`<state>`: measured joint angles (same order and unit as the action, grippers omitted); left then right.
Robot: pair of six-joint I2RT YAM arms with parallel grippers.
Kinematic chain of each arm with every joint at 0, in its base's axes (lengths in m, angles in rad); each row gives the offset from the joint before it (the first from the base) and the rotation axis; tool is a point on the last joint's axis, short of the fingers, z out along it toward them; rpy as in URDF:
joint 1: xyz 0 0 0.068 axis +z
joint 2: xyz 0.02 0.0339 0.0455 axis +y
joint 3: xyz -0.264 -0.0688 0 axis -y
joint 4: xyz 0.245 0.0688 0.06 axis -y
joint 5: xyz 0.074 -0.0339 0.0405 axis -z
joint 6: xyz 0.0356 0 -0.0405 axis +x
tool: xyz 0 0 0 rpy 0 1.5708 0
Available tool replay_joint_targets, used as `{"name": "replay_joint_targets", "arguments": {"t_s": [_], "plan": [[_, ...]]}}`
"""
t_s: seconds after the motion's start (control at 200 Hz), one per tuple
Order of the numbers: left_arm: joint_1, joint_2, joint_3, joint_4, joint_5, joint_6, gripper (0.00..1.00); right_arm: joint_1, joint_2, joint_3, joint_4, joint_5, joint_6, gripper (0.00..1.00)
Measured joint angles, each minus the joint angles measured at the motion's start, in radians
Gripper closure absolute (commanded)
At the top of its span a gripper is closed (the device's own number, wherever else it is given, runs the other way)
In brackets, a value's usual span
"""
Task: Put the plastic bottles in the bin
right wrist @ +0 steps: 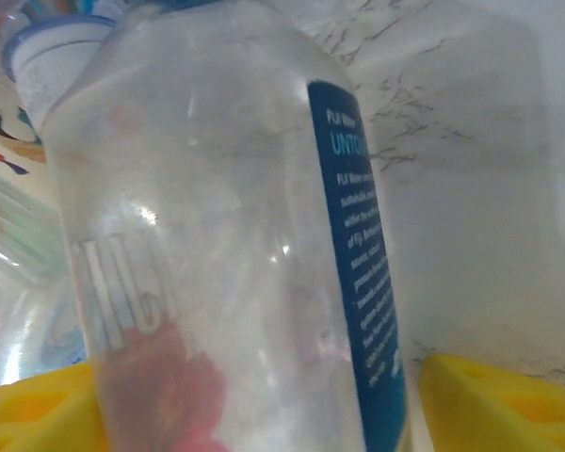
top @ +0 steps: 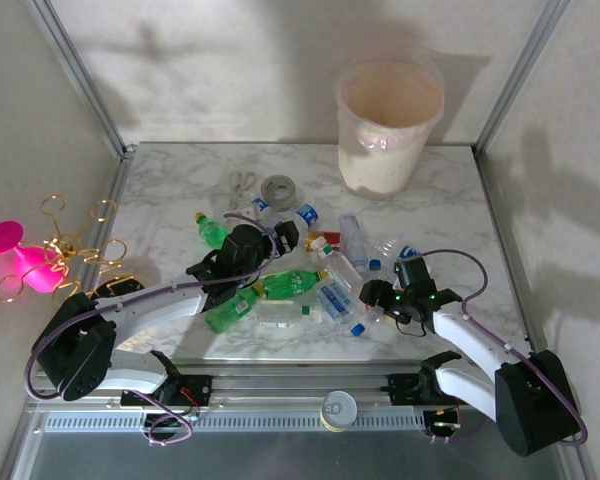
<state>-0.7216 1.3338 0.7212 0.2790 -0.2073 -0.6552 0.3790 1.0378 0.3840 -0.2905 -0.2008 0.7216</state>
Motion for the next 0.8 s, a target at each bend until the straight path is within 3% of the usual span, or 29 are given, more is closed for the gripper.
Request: {"name": "replay_joint_targets", "arguments": {"t_s": [0.185, 0.426, 0.621, 0.801], "plan": [[0.000, -0.016, -0.024, 0.010, -0.027, -0.007, 0.00, 0.002, -0.007, -0.002, 0.014, 0.018, 0.003, 0.48], [0.006, -0.068, -0.061, 0.041, -0.043, -0.026, 0.00, 0.004, -0.064, 0.067, -0.086, 0.062, -0.041, 0.51], [0.087, -0.134, -0.077, 0.076, -0.039, -0.031, 0.00, 0.005, -0.084, 0.321, -0.180, 0.127, -0.135, 0.52], [0.177, -0.212, -0.137, 0.098, -0.023, -0.054, 0.00, 0.005, 0.013, 0.609, -0.175, 0.181, -0.243, 0.53]]}}
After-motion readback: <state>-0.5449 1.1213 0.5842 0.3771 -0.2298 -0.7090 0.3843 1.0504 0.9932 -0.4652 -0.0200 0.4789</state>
